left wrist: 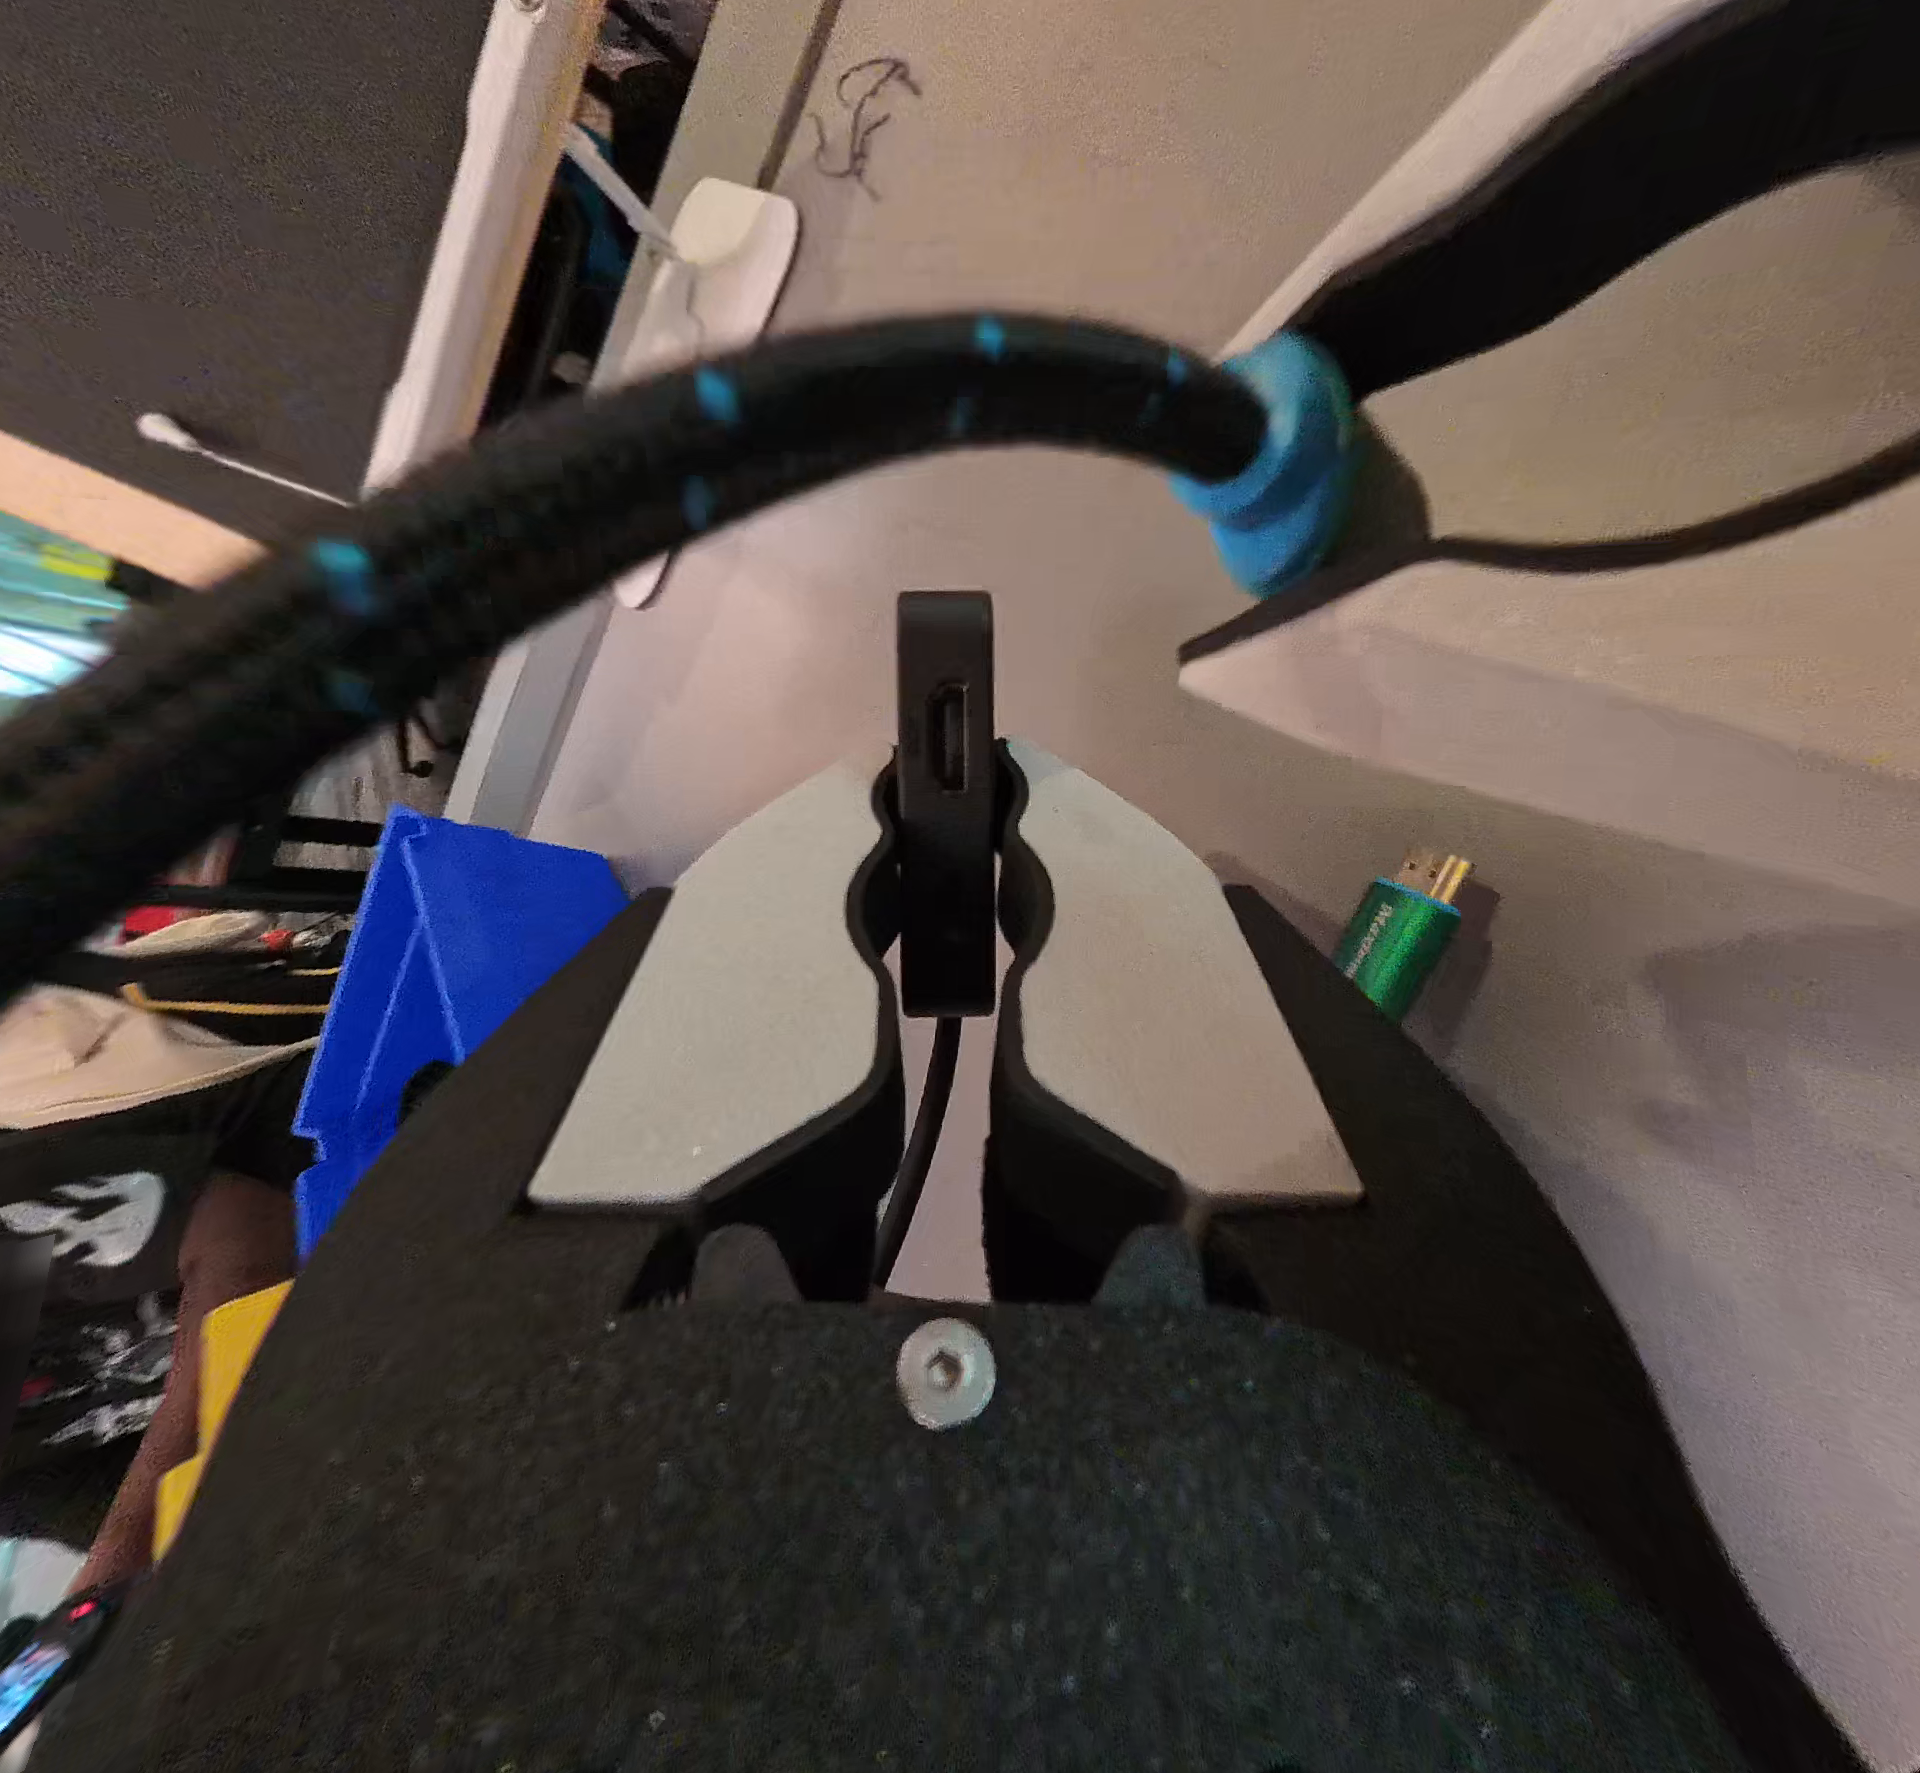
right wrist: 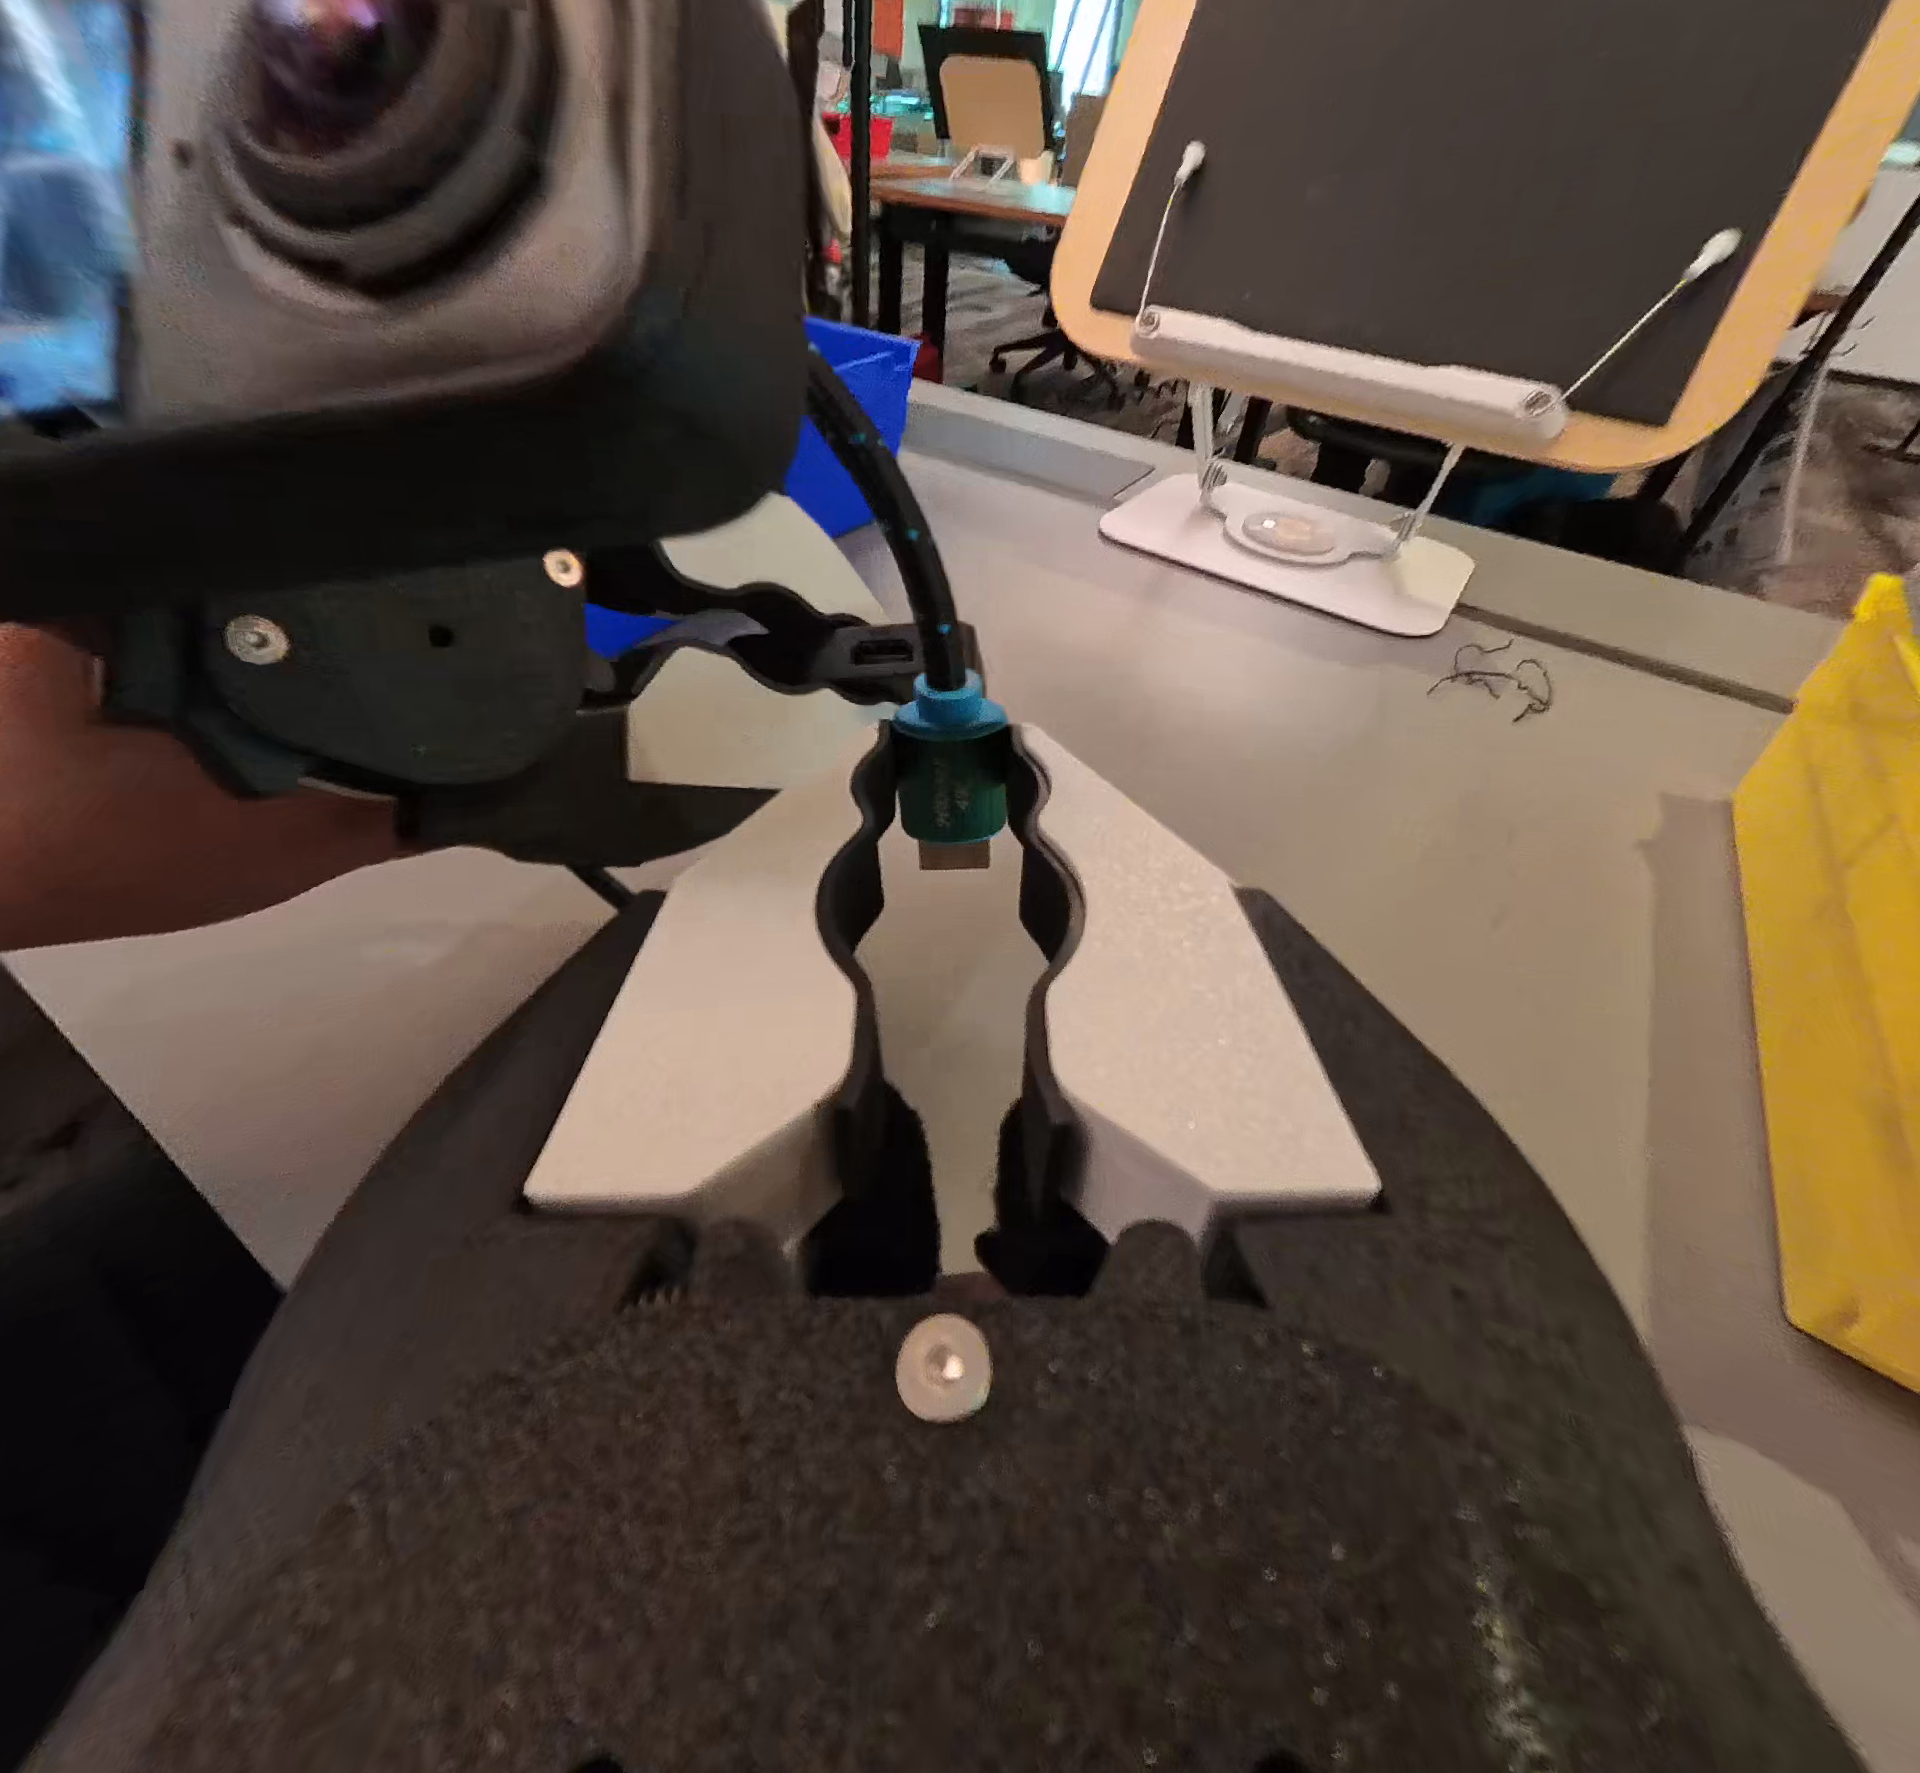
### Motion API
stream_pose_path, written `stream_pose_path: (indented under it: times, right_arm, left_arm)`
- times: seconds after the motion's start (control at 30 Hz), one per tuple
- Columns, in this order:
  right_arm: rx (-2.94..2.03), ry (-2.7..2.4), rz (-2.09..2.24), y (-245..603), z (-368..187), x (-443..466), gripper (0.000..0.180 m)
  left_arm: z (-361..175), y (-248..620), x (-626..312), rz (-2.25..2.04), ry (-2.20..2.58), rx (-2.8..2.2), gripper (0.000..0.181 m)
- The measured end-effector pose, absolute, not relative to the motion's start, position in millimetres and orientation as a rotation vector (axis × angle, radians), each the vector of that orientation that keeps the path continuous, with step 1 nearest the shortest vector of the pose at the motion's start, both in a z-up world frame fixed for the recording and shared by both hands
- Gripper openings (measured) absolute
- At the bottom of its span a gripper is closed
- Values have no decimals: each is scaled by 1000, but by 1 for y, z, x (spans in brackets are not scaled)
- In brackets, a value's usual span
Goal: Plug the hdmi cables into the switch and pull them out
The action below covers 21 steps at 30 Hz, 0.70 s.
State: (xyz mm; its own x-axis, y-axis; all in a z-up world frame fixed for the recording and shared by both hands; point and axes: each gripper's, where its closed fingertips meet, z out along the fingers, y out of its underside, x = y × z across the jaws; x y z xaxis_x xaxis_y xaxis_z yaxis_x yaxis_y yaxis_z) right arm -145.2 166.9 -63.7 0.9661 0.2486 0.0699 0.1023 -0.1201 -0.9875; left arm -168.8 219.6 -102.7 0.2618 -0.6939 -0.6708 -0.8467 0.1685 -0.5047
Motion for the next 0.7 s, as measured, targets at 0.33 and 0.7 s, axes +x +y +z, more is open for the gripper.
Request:
stream_pose_path:
  times: [0.33, 0.7]
  right_arm:
    - [-1703, -286, 153, 176, -57, -132, 20]
    - [-1704, -154, 278, 186, -38, -84, 20]
  left_arm:
    - [-106, 194, -157, -144, 1514, -1687, 13]
    - [-103, 150, -141, -409, 1665, -1616, 14]
